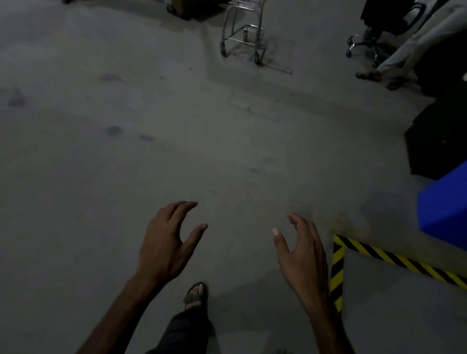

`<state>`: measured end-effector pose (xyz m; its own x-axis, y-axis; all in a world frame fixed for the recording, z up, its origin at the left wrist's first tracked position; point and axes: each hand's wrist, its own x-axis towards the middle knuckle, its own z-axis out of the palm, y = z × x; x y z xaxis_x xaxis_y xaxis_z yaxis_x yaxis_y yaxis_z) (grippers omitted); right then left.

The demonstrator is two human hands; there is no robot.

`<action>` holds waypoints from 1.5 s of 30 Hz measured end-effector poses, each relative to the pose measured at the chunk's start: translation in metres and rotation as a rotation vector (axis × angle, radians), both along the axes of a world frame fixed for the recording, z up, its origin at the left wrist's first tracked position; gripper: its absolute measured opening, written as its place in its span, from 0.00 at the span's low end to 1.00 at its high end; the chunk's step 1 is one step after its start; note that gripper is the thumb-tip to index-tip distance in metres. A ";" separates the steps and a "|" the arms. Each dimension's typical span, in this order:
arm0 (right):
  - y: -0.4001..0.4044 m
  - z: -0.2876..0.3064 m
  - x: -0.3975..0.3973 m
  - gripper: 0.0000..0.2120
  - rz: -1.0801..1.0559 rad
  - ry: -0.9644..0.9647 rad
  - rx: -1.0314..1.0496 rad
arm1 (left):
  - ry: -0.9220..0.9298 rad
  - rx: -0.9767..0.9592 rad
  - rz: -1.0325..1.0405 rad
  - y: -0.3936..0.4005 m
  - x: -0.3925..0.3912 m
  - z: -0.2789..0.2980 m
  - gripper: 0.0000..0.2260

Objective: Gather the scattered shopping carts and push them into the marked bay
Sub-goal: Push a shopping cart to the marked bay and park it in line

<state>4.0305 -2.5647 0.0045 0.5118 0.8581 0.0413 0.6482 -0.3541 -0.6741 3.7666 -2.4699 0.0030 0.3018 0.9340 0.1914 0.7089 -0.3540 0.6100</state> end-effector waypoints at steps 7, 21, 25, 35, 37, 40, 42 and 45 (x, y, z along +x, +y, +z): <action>0.154 0.008 0.001 0.23 -0.024 0.003 0.029 | -0.013 -0.001 -0.026 0.173 0.005 0.011 0.24; 0.400 0.006 0.056 0.22 -0.025 0.037 0.024 | -0.021 -0.004 -0.057 0.415 0.074 0.004 0.24; 0.482 0.001 0.095 0.22 -0.039 0.058 0.038 | 0.016 0.012 -0.080 0.497 0.110 0.002 0.24; 0.699 0.026 0.177 0.23 0.064 0.016 0.022 | 0.028 0.042 0.007 0.689 0.174 0.033 0.24; 0.739 0.030 0.183 0.22 0.074 0.011 0.024 | 0.041 0.051 0.007 0.722 0.177 0.033 0.24; 0.798 0.029 0.188 0.22 0.086 0.005 0.020 | 0.047 0.051 0.014 0.781 0.181 0.030 0.25; 0.840 0.025 0.192 0.22 0.076 0.003 0.021 | 0.053 0.049 0.014 0.825 0.186 0.026 0.26; 0.907 0.019 0.195 0.22 0.061 -0.002 0.025 | 0.043 0.060 0.003 0.898 0.192 0.021 0.25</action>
